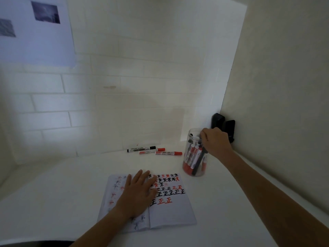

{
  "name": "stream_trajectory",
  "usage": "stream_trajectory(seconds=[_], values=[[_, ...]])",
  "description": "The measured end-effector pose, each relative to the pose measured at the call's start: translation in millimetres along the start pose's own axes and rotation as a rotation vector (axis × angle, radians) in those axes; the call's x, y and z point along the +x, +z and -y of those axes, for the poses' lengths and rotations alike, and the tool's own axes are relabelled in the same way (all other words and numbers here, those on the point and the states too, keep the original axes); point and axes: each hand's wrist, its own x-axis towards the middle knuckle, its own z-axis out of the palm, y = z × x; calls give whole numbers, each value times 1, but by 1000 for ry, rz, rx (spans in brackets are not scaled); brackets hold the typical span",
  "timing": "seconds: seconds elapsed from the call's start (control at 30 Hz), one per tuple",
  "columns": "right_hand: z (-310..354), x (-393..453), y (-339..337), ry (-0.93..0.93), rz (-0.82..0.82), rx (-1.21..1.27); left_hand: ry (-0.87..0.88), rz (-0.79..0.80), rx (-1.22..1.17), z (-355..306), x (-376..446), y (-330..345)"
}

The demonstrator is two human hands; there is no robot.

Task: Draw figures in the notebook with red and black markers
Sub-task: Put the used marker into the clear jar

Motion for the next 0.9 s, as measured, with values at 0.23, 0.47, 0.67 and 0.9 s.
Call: stream_trajectory(seconds=[0.23, 0.47, 0.67, 0.9], values=[[7, 3, 2, -59, -219, 113, 3, -10, 1, 1, 1, 2], [84, -24, 26, -628, -111, 304, 7, -18, -27, 0, 0, 0], [107, -20, 109, -324, 324, 384, -11, -1, -11, -2, 1, 0], [119, 4, 144, 1, 352, 338, -12, -16, -22, -2, -1, 0]])
